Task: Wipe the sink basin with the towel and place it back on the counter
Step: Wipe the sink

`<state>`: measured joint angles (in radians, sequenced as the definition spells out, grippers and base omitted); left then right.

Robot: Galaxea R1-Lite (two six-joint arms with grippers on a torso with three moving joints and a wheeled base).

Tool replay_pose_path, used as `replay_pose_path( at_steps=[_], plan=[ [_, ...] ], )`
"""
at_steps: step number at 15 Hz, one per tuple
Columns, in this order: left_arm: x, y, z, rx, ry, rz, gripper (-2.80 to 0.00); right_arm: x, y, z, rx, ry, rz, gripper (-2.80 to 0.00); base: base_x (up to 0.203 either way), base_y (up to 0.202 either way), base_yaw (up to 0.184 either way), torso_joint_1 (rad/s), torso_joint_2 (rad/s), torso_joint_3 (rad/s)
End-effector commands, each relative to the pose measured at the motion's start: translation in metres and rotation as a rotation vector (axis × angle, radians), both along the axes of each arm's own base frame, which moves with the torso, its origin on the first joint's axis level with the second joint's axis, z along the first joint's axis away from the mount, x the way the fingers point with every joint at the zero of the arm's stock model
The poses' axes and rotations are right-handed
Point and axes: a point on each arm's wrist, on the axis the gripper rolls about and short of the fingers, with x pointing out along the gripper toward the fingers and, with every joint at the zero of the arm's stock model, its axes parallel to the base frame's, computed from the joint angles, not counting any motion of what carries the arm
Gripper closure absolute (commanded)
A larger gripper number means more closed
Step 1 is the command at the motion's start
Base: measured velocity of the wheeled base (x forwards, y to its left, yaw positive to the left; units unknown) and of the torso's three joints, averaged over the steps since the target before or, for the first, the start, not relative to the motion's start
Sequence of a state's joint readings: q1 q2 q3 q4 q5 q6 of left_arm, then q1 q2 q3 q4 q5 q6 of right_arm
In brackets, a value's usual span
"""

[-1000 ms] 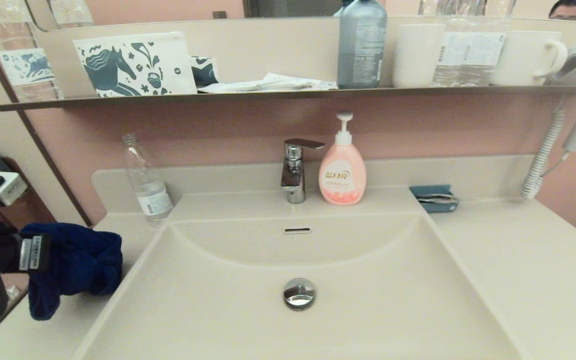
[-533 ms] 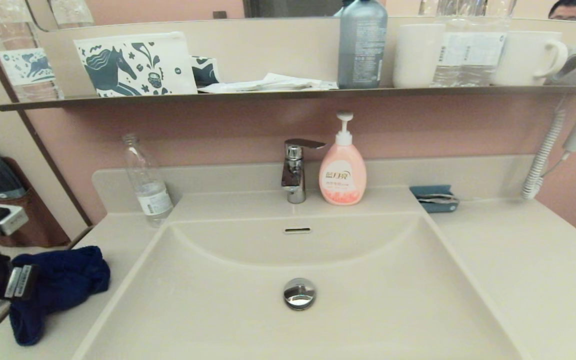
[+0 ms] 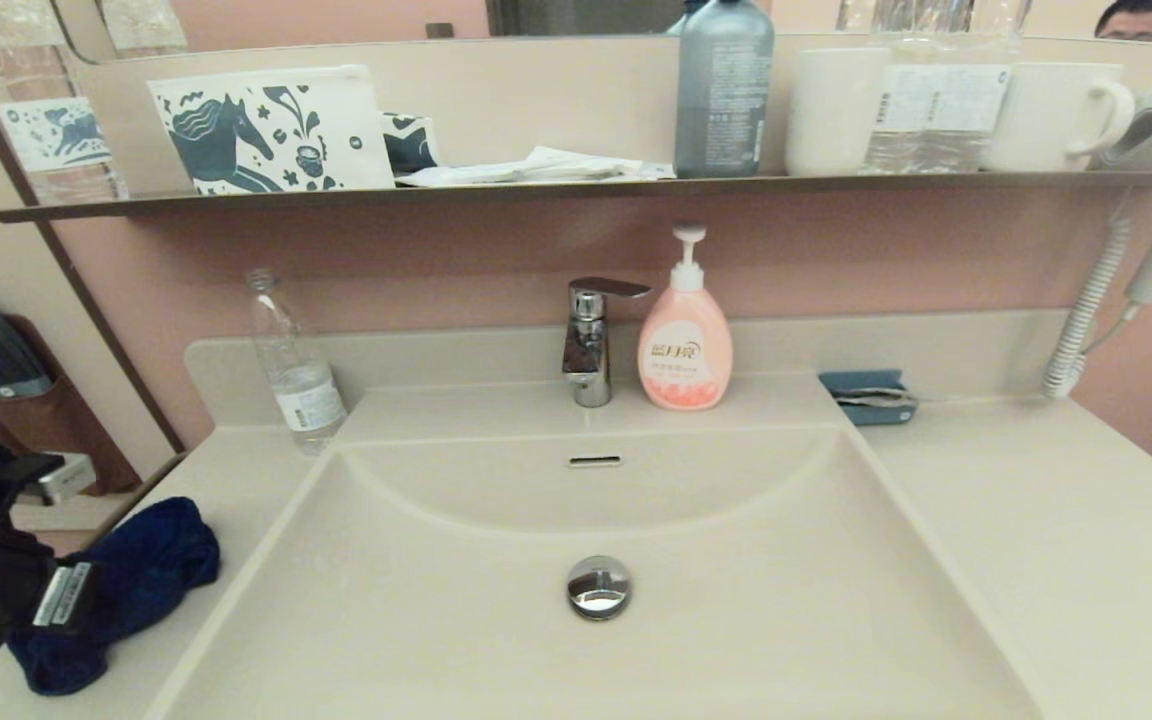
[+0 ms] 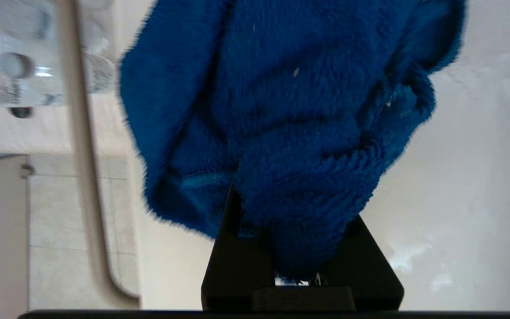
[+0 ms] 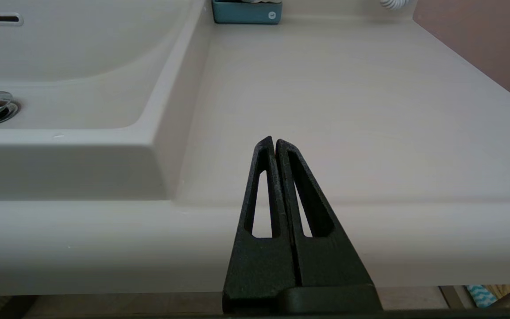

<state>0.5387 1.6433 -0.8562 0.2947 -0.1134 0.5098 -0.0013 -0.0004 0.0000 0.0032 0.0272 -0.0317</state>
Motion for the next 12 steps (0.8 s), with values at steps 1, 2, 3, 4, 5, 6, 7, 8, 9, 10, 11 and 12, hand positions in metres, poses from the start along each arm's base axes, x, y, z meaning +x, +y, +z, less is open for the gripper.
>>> replay_pose_path(
  at_steps=[1, 2, 3, 4, 5, 6, 7, 8, 9, 10, 11, 12],
  plan=[
    [0.006, 0.003, -0.015, -0.035, 0.055, -0.003, 0.0, 0.0, 0.0, 0.0, -0.001, 0.0, 0.0, 0.0, 0.0, 0.0, 0.0, 0.0, 0.0, 0.0],
    [0.008, 0.004, -0.019, -0.04, 0.06, -0.003, 0.0, 0.0, 0.0, 0.0, -0.001, 0.0, 0.0, 0.0, 0.0, 0.0, 0.0, 0.0, 0.0, 0.0],
    [0.011, 0.006, -0.022, -0.039, 0.056, -0.006, 0.0, 0.0, 0.0, 0.0, -0.001, 0.0, -0.001, 0.0, 0.0, 0.0, 0.0, 0.0, 0.0, 0.0],
    [0.016, 0.006, -0.025, -0.037, 0.045, -0.011, 0.0, 0.0, 0.0, 0.0, -0.001, 0.0, 0.0, 0.0, 0.0, 0.0, 0.0, 0.0, 0.0, 0.0],
    [0.021, 0.004, -0.028, -0.037, 0.032, -0.016, 0.0, 0.0, 0.0, 0.0, -0.001, 0.001, 0.0, 0.0, 0.0, 0.0, 0.0, 0.0, 0.0, 0.0],
    [0.023, -0.002, -0.03, -0.047, 0.03, -0.02, 0.0, 0.0, 0.0, 0.0, -0.001, 0.0, 0.0, 0.0, 0.0, 0.0, 0.0, 0.0, 0.0, 0.0],
    [0.026, -0.009, -0.031, -0.062, 0.03, -0.018, 0.0, 0.0, 0.0, 0.0, -0.001, 0.002, 0.0, 0.0, 0.0, 0.0, 0.0, 0.0, 0.0, 0.0],
    [0.028, -0.015, -0.032, -0.075, 0.03, -0.017, 0.0, 0.0, 0.0, 0.0, -0.001, 0.001, 0.0, 0.0, 0.0, 0.0, 0.0, 0.0, 0.0, 0.0],
    [0.033, -0.023, -0.034, -0.095, 0.034, -0.015, 0.0, 0.0, 0.0, 0.0, -0.001, 0.0, 0.0, 0.0, 0.0, 0.0, 0.0, 0.0, 0.0, 0.0],
    [0.039, -0.029, -0.038, -0.107, 0.032, -0.016, 0.0, 0.0, 0.0, 0.0, -0.001, 0.0, 0.0, 0.0, 0.0, 0.0, 0.0, 0.0, 0.0, 0.0],
    [0.046, -0.032, -0.043, -0.111, 0.022, -0.011, 0.0, 0.0, 0.0, 0.0, -0.001, 0.0, 0.0, 0.0, 0.0, 0.0, 0.0, 0.0, 0.0, 0.0],
    [0.056, -0.034, -0.049, -0.106, 0.001, -0.006, 0.0, 0.0, 0.0, 0.0, -0.001, 0.002, 0.0, 0.0, 0.0, 0.0, 0.0, 0.0, 0.0, 0.0]
  ],
)
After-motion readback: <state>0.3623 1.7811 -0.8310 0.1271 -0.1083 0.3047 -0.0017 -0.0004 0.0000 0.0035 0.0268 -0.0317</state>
